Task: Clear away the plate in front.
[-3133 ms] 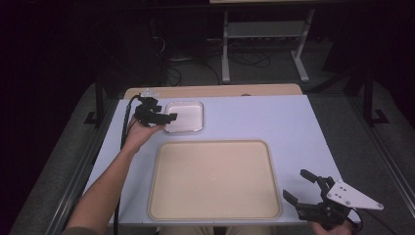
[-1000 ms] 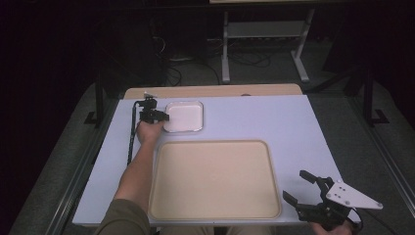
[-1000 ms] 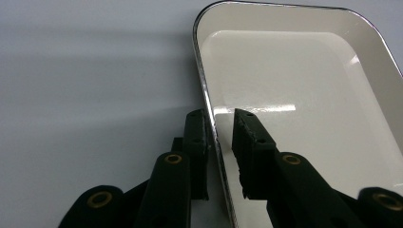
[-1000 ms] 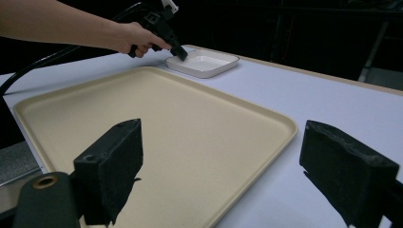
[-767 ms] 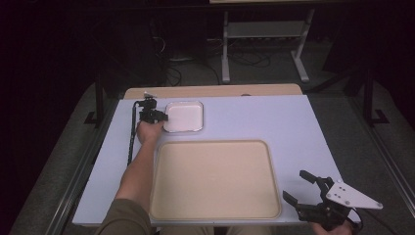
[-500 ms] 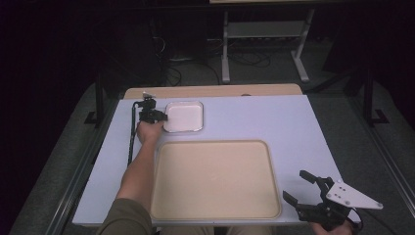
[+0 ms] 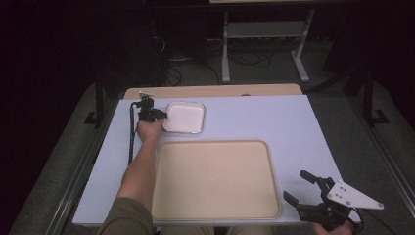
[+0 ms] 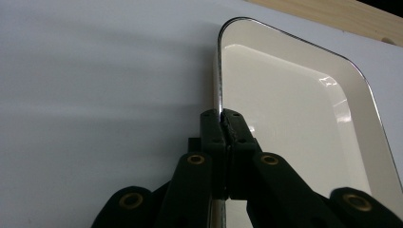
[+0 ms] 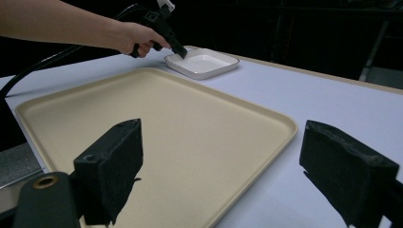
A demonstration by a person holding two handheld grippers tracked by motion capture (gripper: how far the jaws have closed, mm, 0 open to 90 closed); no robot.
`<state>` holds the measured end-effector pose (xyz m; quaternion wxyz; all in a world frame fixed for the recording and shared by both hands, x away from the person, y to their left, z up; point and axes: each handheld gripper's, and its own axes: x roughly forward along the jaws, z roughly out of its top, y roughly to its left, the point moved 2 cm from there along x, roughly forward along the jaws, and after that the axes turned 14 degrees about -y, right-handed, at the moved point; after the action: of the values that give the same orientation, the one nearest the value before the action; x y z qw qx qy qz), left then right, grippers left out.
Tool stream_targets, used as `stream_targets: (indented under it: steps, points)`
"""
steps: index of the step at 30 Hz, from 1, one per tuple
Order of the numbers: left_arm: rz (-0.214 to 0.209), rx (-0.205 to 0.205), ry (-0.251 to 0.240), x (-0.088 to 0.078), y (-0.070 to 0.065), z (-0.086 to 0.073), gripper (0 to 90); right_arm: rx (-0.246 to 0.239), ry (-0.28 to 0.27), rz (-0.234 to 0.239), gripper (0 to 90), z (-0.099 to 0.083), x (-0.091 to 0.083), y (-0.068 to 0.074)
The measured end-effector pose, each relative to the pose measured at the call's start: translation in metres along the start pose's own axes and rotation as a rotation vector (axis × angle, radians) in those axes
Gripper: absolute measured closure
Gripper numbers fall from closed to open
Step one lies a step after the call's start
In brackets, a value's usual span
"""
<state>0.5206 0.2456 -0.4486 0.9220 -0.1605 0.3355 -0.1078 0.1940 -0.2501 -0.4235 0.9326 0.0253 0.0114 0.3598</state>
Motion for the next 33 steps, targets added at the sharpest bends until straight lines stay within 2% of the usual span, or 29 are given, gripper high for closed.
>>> stream_targets:
  steps: [5,10,14,22,33]
  points:
    - [0.011,-0.009,-0.016,-0.002,0.001,0.002,88.5,0.002,-0.001,0.000,13.6,0.000,-0.001,0.000]
    - [-0.001,-0.033,-0.039,-0.005,0.002,0.005,88.6,0.002,-0.003,-0.003,13.6,0.000,0.000,-0.001]
    - [0.003,-0.034,-0.047,-0.007,0.001,0.006,88.5,0.006,-0.006,-0.005,13.6,0.000,0.000,-0.001]
    - [-0.017,-0.056,-0.064,-0.012,-0.002,0.009,88.5,0.014,-0.010,-0.007,13.6,0.000,-0.001,-0.002]
    - [-0.047,-0.066,-0.094,-0.024,-0.004,0.016,88.5,0.022,-0.022,-0.006,13.5,0.000,-0.002,-0.003]
